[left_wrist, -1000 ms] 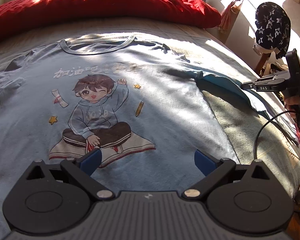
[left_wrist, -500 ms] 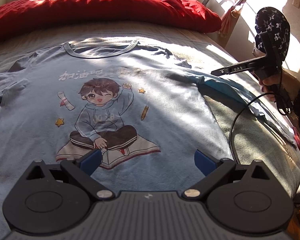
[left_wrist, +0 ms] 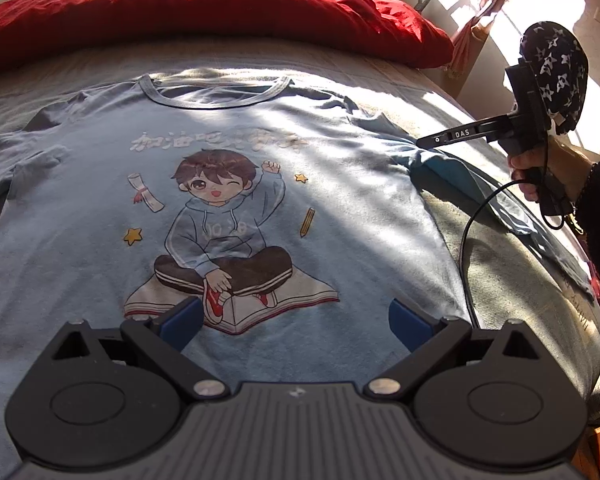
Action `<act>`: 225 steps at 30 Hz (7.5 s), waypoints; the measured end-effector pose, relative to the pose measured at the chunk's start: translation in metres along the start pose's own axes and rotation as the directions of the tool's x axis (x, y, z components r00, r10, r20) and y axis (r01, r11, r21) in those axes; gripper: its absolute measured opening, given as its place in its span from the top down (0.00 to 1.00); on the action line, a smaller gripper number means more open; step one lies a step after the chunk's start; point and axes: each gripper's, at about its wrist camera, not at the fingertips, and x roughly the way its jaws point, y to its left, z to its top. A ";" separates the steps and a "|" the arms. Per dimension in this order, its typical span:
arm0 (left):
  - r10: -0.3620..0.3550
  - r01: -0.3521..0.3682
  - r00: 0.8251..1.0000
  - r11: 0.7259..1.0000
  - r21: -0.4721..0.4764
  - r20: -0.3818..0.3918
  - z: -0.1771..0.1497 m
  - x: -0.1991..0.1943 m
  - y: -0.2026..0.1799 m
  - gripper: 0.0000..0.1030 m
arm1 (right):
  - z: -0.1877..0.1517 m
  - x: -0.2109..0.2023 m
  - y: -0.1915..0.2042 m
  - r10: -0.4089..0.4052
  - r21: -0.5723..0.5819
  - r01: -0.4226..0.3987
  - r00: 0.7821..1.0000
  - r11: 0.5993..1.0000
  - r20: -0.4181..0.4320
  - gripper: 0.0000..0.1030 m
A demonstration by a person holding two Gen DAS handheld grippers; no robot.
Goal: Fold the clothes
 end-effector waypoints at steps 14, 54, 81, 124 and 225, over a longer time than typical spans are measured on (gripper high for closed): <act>-0.019 0.019 0.999 1.000 0.008 0.035 -0.007 -0.029 -0.003 0.04 | -0.040 -0.019 0.062 0.146 -0.047 -0.153 0.981 0.987 -0.127 0.91; 0.000 0.004 0.999 0.995 0.103 -0.045 -0.026 -0.029 -0.028 0.04 | -0.242 -0.181 -0.105 -0.288 0.522 0.298 0.952 0.799 -0.101 0.47; 0.003 0.004 0.998 0.992 0.127 -0.058 -0.021 -0.023 -0.039 0.04 | -0.210 -0.182 -0.114 -0.330 0.531 0.320 0.941 0.785 -0.079 0.83; 0.010 0.000 0.996 0.993 0.119 -0.083 -0.019 -0.003 -0.032 0.04 | -0.116 -0.077 -0.044 -0.266 0.164 0.265 0.964 0.950 -0.019 0.56; 0.031 -0.031 0.999 0.999 -0.012 0.022 -0.051 -0.066 0.054 0.02 | -0.019 -0.024 0.104 0.205 0.366 -0.212 0.977 0.906 0.058 0.01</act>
